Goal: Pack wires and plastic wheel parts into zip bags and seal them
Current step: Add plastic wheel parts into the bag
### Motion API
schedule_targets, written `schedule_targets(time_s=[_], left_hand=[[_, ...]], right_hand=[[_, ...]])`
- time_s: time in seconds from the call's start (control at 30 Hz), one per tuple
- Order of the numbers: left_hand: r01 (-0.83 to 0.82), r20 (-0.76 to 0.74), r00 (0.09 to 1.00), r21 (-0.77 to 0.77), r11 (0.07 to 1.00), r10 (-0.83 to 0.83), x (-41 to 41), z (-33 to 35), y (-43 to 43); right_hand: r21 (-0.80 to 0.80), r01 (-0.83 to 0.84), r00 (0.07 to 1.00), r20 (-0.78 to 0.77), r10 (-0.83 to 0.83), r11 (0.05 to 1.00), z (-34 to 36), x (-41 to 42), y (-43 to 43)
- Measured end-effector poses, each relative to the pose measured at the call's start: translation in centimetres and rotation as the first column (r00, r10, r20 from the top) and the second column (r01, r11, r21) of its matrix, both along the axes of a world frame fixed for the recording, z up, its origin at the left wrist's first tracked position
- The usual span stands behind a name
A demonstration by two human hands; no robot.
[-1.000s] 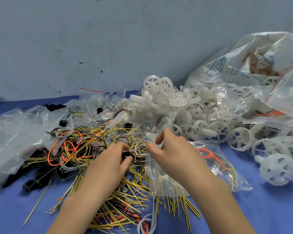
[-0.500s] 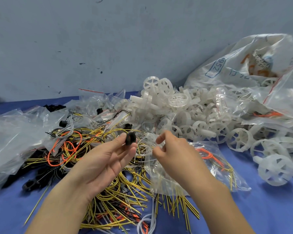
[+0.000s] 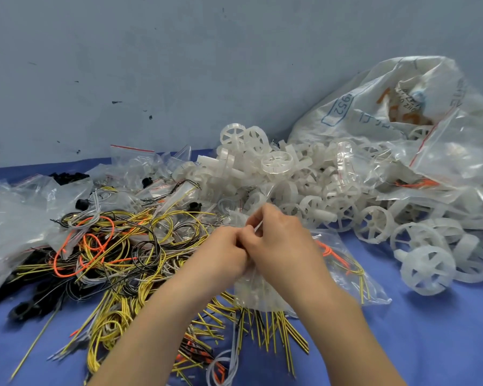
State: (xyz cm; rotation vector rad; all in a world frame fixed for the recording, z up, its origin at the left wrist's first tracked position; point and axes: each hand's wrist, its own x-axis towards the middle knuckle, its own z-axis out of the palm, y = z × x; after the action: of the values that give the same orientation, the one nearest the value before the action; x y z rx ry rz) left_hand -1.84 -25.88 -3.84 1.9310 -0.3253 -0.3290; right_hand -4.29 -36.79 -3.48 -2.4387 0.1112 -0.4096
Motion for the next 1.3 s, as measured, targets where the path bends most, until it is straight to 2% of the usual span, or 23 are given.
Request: schedule_targets(time_s=[0.07,0.13,0.2,0.27,0.37,0.43,0.5,0.57,0.67,0.73,0.8,0.93,1.0,1.07,1.13,1.2,1.23,1.3], left_hand=[[0.053,-0.094,0.993,-0.121,0.991,-0.065,0.1,0.0,-0.3],[0.082,-0.184,0.976,-0.166,0.983,-0.113,0.6,-0.6,-0.3],[0.084,-0.176,0.978,-0.159,0.984,-0.112,0.5,-0.9,-0.5],[0.104,-0.191,0.97,-0.236,0.966,-0.151,0.0,-0.5,-0.8],[0.048,-0.31,0.927,-0.464,0.885,-0.212,-0.6,0.1,-1.2],[-0.018,-0.327,0.931,-0.485,0.875,-0.162,-0.4,0.6,-0.7],[-0.042,-0.291,0.952,-0.44,0.897,-0.098,-0.2,1.1,0.0],[-0.136,-0.257,0.966,-0.39,0.911,0.034,0.1,1.7,1.0],[-0.285,-0.058,0.958,-0.301,0.91,0.281,0.7,2.5,2.5],[-0.305,0.071,0.939,-0.284,0.909,0.338,1.0,2.6,3.1],[-0.304,0.136,0.928,-0.266,0.915,0.348,1.5,2.5,3.1],[-0.285,0.268,0.915,-0.102,0.953,0.302,4.3,1.8,0.7],[-0.252,0.382,0.901,0.08,0.964,0.204,6.1,1.5,-1.4],[-0.18,0.449,0.893,0.306,0.935,0.025,7.7,1.3,-3.7],[-0.118,0.455,0.875,0.53,0.84,-0.164,9.0,1.2,-5.7],[-0.153,0.438,0.85,0.736,0.659,-0.292,10.0,1.2,-7.1],[-0.181,0.415,0.858,0.796,0.577,-0.303,10.3,1.1,-7.5],[-0.204,0.37,0.897,0.831,0.517,-0.24,10.6,1.0,-7.9]], right_hand=[[0.036,0.022,1.0,-0.001,-0.022,0.999,0.3,0.0,-0.6],[0.07,0.013,1.0,0.0,-0.013,0.997,0.4,0.0,-0.9],[0.063,0.004,1.0,0.006,-0.004,0.998,0.5,-0.1,-0.7],[0.049,0.001,1.0,0.027,-0.002,0.999,0.7,-0.2,-0.5],[0.061,0.013,0.998,0.06,-0.017,0.998,0.9,-0.3,-0.6],[0.08,0.014,0.998,0.058,-0.018,0.997,0.9,-0.3,-0.7],[0.088,-0.003,0.999,0.042,-0.001,0.996,0.6,-0.3,-0.8],[0.088,-0.019,1.0,0.022,0.018,0.996,0.4,-0.2,-0.9],[0.096,-0.047,0.999,-0.009,0.048,0.994,0.1,0.0,-1.1],[0.095,-0.065,0.997,-0.045,0.07,0.993,0.0,0.0,-1.3],[0.085,-0.086,0.991,-0.096,0.094,0.993,-0.2,-0.1,-1.6],[0.01,-0.116,0.978,-0.176,0.116,0.993,-0.6,0.0,-2.1],[-0.001,-0.124,0.97,-0.211,0.121,0.992,-0.8,0.1,-2.5],[0.002,-0.134,0.962,-0.24,0.13,0.991,-1.0,0.2,-2.9],[-0.006,-0.142,0.952,-0.276,0.134,0.99,-1.3,0.4,-3.4],[-0.017,-0.148,0.94,-0.313,0.135,0.989,-1.6,0.6,-3.7],[-0.018,-0.149,0.936,-0.326,0.135,0.989,-1.7,0.7,-3.8],[-0.005,-0.15,0.928,-0.345,0.139,0.989,-1.8,0.9,-4.1]])
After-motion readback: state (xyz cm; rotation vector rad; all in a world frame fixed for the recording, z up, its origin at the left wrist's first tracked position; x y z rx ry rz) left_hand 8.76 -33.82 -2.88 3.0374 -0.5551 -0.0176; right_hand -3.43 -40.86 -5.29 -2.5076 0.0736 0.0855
